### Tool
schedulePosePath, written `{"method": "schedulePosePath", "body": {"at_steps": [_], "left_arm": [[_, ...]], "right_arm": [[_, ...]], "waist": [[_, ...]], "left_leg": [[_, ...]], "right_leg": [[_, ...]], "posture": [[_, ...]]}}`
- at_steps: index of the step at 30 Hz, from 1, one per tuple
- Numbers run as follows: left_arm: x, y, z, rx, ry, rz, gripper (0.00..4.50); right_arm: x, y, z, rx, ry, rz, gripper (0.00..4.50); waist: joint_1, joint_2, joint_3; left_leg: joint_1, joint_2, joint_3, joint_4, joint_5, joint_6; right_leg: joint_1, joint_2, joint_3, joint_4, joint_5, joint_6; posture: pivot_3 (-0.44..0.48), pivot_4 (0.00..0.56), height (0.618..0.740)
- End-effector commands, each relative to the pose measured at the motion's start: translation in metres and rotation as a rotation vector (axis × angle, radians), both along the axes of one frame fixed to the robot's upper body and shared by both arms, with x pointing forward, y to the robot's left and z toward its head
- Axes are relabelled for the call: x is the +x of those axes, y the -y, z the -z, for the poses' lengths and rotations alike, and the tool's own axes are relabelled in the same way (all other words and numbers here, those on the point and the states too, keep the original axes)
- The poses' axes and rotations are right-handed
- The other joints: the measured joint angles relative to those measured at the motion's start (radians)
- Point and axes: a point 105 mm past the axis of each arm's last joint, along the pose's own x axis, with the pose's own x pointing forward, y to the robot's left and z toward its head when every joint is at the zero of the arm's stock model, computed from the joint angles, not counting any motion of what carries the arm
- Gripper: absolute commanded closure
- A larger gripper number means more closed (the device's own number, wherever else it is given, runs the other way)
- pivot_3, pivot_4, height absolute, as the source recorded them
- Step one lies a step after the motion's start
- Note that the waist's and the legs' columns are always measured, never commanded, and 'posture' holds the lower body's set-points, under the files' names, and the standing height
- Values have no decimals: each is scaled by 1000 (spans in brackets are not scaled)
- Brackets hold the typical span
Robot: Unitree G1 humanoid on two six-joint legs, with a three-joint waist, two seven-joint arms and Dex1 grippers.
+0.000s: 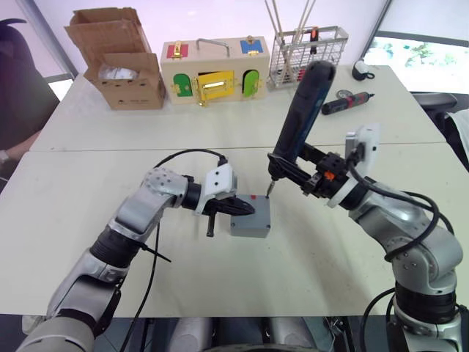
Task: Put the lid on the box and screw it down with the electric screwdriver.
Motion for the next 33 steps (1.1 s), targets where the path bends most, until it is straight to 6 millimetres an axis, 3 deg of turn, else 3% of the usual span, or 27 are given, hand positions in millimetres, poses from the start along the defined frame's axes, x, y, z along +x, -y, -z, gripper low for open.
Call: {"method": "schedulePosePath", "body": {"at_steps": [1,22,33], "left_arm": [[1,0,2,12,1,-14,4500],[6,-6,8,18,-1,-33,4500],[3,-7,12,19,-4,-32,4500]], "right_arm": [[-9,-3,-20,13,93,-22,2538],[-6,-6,-8,0,77,-9,2538],[-5,-12,9,-25,60,-2,2538]], "waist": [[0,0,0],[0,0,0],[-1,-1,-1]], "left_leg": [[0,0,0,0,0,0],[0,0,0,0,0,0],[1,0,0,0,0,0]], "right_leg": [[0,0,0,0,0,0],[0,0,0,0,0,0],[1,0,0,-1,0,0]], "posture": [[0,150,740],[0,150,740],[0,150,740]]}}
